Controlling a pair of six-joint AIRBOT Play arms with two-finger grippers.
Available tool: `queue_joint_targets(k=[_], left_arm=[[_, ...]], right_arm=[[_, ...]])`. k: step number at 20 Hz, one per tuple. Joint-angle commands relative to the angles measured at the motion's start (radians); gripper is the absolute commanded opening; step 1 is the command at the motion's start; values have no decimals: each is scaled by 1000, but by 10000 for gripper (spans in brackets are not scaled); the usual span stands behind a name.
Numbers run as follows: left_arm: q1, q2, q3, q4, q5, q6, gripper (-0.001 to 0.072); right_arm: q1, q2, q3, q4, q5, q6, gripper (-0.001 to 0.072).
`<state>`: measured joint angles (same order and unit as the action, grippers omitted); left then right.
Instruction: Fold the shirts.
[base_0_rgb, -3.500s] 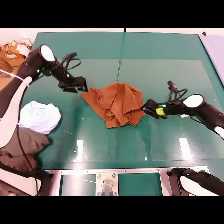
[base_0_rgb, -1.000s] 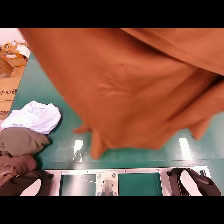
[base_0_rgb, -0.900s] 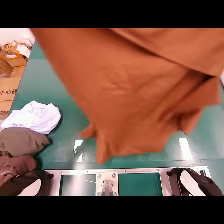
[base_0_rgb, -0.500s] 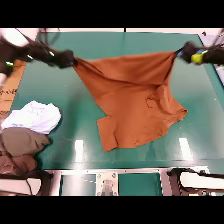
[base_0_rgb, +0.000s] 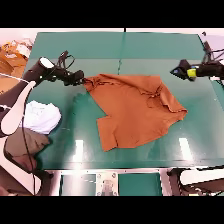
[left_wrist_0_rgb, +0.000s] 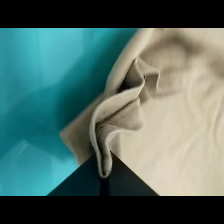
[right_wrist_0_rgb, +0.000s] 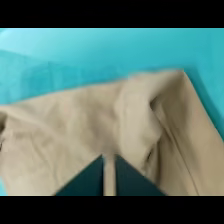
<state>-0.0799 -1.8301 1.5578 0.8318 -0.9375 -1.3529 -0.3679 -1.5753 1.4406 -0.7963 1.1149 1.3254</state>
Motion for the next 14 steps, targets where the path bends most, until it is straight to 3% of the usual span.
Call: queue_joint_targets(k=[1, 4, 8, 9, 10, 11, 14], left_arm=[[0, -16, -2, -3, 59, 0, 26], [0, -16, -2, 4, 58, 0, 26], [0, -16, -2, 33, 36, 2, 26], [0, -16, -2, 40, 33, 1, 26], [0, -16, -2, 44, 29, 2, 26], [0, -16, -2, 48, 22, 2, 26], [0, -16, -2, 50, -2, 2, 26]], right_arm=[[-109, 74, -96, -16, 155, 17, 17], [-120, 257, -371, -75, 154, 38, 16], [-108, 637, -834, -76, 143, 176, 19], [-93, 726, -944, -70, 155, 228, 139], [-67, 796, -1045, -42, 162, 256, 335], [-32, 842, -1131, 3, 161, 270, 403], [113, 865, -1333, 149, 65, 281, 402]])
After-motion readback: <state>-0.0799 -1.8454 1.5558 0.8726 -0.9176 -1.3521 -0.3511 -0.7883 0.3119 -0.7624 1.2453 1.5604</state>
